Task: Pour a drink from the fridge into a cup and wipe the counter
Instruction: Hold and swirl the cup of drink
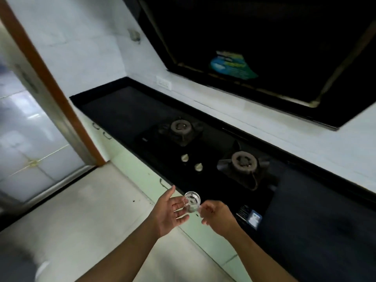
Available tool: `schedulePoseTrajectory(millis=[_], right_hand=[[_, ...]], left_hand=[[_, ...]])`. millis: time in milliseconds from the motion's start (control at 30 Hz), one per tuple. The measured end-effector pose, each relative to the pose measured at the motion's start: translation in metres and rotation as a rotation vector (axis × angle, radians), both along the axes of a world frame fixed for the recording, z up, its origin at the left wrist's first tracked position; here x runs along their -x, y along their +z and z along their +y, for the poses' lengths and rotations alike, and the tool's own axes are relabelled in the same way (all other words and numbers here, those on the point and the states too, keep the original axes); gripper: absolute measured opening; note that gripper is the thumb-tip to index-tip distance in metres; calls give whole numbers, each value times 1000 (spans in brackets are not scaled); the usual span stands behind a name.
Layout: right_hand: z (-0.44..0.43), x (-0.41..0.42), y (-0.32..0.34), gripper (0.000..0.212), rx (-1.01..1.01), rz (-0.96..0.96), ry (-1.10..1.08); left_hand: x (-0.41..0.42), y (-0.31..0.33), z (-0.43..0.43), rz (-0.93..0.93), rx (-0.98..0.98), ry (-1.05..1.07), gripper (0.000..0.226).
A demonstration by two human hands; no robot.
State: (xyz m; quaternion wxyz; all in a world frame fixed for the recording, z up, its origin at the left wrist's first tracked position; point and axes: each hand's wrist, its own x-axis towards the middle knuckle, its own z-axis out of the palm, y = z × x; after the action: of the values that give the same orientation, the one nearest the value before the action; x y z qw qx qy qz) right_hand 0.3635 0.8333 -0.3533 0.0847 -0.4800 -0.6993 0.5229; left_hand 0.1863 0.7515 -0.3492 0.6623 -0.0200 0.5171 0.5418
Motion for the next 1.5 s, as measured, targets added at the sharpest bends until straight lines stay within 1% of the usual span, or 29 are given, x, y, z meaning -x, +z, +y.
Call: schedulePoseTrajectory(millis=[233, 433, 633, 800, 867, 1100, 1200, 1300, 1500], right_hand=[[18, 116, 25, 21, -58, 7, 118], [47, 206, 29, 22, -30, 72, 168], [102, 308, 19, 23, -87, 54, 272], [150, 390, 17, 25, -99, 55, 354], [167, 422, 17, 25, -98, 57, 367], [218, 529, 2, 23, -54, 20, 322], [236, 578, -10, 23, -28, 14, 276], [249, 620, -14, 21, -21, -42, 211], [267, 693, -24, 23, 41, -94, 100]], left_hand=[[103, 10, -1, 19, -43, 109, 69], [185, 13, 19, 56, -34, 179, 69], [277, 10, 62, 94, -23, 216, 71], [352, 10, 100, 123, -33, 261, 64], [383, 11, 116, 124, -25, 273, 66], [494, -11, 172, 133, -5, 210, 76], [551, -27, 197, 159, 14, 126, 74], [604, -41, 221, 180, 37, 35, 78], [689, -53, 257, 174, 75, -118, 76]])
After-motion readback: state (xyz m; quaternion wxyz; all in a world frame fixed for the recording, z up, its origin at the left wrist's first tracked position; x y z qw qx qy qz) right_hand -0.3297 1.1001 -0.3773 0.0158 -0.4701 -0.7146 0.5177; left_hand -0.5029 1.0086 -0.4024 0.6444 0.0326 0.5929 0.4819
